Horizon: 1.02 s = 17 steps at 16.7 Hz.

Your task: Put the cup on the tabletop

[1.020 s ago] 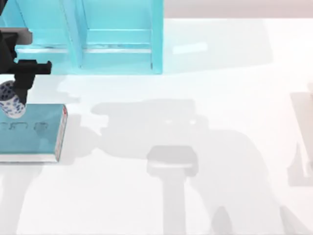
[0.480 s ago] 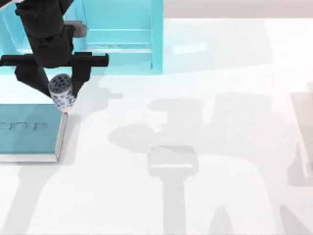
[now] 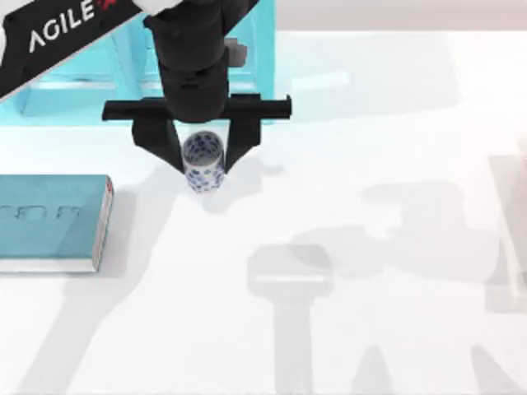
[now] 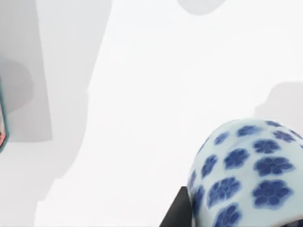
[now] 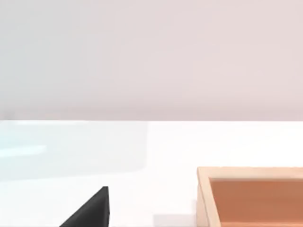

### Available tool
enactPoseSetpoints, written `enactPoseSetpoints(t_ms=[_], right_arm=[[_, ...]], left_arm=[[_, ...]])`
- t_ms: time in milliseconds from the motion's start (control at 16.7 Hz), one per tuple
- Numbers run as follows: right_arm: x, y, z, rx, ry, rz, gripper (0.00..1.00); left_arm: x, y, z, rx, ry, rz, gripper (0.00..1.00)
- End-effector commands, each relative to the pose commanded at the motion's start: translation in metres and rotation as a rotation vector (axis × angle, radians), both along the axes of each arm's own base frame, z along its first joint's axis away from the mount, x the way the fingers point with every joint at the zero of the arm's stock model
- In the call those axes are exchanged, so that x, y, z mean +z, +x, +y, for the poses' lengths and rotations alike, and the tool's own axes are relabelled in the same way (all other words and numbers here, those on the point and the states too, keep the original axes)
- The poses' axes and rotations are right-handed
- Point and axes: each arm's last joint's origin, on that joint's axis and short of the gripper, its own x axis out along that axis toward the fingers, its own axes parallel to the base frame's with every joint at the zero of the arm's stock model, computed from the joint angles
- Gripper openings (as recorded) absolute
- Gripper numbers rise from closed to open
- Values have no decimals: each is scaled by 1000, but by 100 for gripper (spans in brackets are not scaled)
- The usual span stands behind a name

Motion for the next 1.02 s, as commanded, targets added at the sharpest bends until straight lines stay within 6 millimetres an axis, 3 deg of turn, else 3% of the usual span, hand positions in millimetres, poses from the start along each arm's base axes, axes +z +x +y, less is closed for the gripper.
enactPoseSetpoints(t_ms=[300,720,1020], right_arm=[[0,0,0,0,0,0,100],[0,0,0,0,0,0,100],[0,0,0,0,0,0,100]], left_arm=[[-4,1,1,-1,-1,-2,0],[-58,1,0,0,0,0,0],[-65,0,0,0,0,0,0]])
